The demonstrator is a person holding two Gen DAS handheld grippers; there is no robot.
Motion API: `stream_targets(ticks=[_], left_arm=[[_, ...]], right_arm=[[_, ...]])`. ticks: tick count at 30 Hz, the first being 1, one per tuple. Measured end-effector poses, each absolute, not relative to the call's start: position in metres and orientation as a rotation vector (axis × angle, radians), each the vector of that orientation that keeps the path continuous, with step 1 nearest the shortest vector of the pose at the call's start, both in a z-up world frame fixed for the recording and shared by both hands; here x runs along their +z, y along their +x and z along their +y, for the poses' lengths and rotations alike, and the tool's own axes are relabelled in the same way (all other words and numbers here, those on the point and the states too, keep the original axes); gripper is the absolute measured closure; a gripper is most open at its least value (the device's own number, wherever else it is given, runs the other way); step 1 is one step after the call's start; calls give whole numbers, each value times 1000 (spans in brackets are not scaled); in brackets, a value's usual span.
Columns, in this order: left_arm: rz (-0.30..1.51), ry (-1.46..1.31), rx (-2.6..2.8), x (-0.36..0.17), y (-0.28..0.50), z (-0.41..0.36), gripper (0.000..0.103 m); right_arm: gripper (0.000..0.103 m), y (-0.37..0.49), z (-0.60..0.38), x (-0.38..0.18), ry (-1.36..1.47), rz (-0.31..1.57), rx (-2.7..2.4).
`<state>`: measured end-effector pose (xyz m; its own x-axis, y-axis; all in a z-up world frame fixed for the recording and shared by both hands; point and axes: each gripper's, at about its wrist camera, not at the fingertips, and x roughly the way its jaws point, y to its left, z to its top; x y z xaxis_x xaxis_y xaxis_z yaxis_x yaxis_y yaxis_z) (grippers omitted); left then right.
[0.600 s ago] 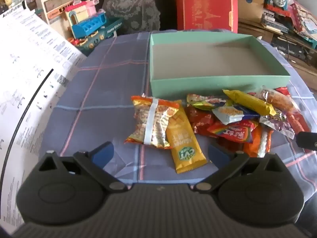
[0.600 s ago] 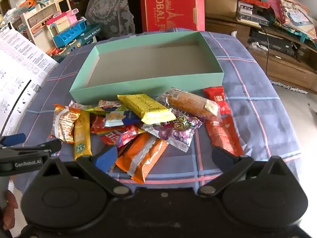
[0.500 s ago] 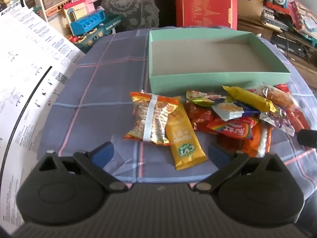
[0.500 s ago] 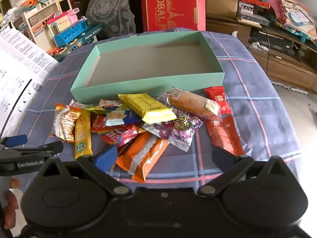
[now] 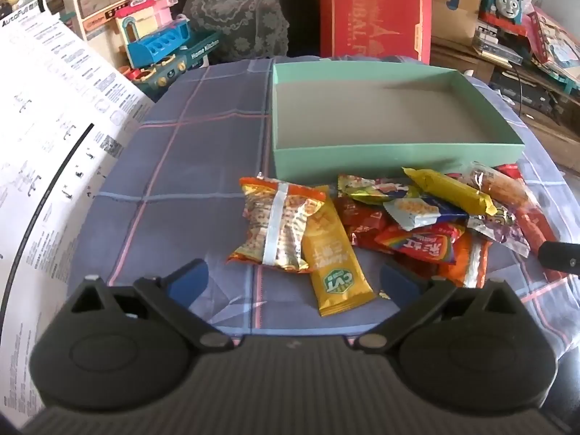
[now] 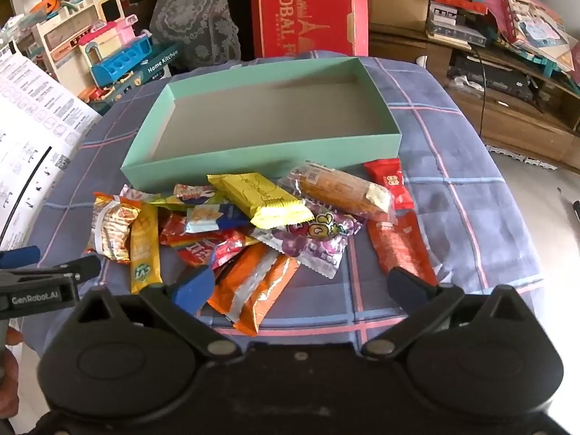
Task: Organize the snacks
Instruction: 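Move both tools toward the snack pile beside the green box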
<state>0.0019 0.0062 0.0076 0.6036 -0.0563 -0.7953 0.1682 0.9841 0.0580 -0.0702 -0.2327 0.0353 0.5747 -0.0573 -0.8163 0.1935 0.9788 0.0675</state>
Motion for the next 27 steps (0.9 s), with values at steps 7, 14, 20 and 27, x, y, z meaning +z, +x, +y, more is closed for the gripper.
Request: stream_targets(ticks=[7,14,20,27], left_arm=[[912,148,-157,11,0,0,0],[919,152,-188,10,0,-5,0],[923,159,-206,9,-1,-7,0],[928,148,-231,7,-1,-7,0]], right_arm=[[0,-73,-235,36,156,951,-158],[0,-76,-236,37,160,957,-172],[0,-77,-237,35,166,965,-179],[0,-76,-237,35,186,978,-166]])
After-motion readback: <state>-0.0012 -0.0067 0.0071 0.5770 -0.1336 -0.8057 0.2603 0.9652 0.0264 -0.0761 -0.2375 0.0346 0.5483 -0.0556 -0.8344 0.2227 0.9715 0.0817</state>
